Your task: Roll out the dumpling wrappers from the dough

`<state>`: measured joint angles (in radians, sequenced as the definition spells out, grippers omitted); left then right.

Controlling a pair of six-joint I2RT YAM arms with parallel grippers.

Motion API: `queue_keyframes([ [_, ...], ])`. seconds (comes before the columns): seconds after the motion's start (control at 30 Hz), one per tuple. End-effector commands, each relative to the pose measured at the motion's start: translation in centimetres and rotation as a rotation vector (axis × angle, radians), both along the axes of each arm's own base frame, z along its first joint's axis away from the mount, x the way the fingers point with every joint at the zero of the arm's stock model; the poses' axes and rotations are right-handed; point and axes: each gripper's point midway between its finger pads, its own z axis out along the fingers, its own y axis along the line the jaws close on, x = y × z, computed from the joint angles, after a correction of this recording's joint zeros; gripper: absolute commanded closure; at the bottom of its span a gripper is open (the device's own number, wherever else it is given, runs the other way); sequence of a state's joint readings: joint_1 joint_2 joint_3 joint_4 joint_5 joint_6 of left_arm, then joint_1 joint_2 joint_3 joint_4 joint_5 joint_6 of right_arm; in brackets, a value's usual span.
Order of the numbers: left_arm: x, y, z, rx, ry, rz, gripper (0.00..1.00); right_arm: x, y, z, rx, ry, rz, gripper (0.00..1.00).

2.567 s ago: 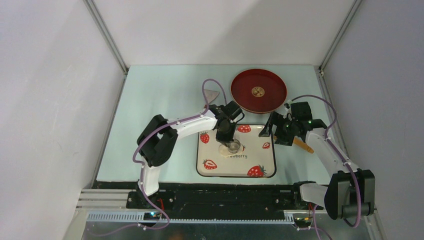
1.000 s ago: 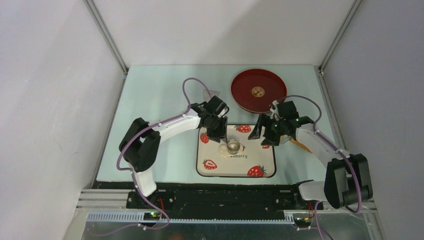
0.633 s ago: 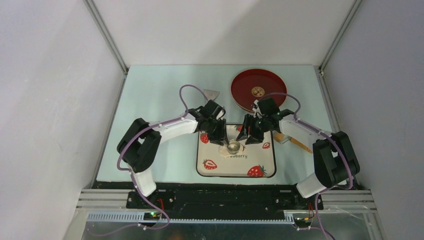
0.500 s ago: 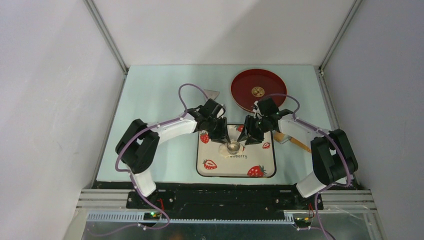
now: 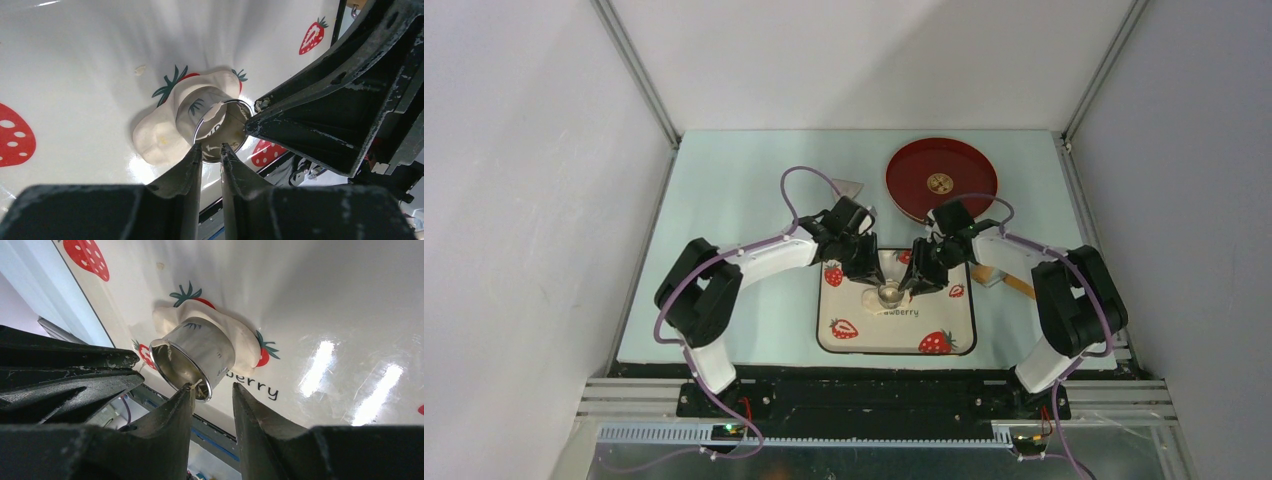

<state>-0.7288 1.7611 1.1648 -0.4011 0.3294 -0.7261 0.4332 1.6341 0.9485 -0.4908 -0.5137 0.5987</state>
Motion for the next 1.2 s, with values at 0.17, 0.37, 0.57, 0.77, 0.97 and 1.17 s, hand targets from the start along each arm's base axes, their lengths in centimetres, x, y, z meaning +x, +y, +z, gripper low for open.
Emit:
queue_keyframes([
  [0.17,-0.1,-0.3,-0.7,0.007,-0.01,-0.024,0.77,0.9,1.1,0.6,0.037,-0.024,0.022,0.67],
  [0.37,-0.3,-0.3,-1.5,0.022,0.008,-0.031,0.78,1.0,1.3,0.4,0.044,-0.02,0.024,0.68],
  [0.57,-0.6,-0.3,-1.9,0.03,0.018,-0.039,0.81,0.9,1.4,0.1,0.044,-0.011,0.027,0.72],
  [0.77,-0.7,-0.3,-2.0,0.035,0.023,-0.046,0.88,0.8,1.3,-0.4,0.034,0.004,0.022,0.8],
  [0.97,-0.8,-0.3,-2.5,0.043,0.038,-0.051,1.0,0.9,1.4,-0.4,0.037,0.003,0.025,0.9],
  [1.17,-1.1,0.0,-3.0,0.065,0.046,-0.055,1.0,0.5,1.5,-0.8,0.02,0.005,0.039,1.0],
])
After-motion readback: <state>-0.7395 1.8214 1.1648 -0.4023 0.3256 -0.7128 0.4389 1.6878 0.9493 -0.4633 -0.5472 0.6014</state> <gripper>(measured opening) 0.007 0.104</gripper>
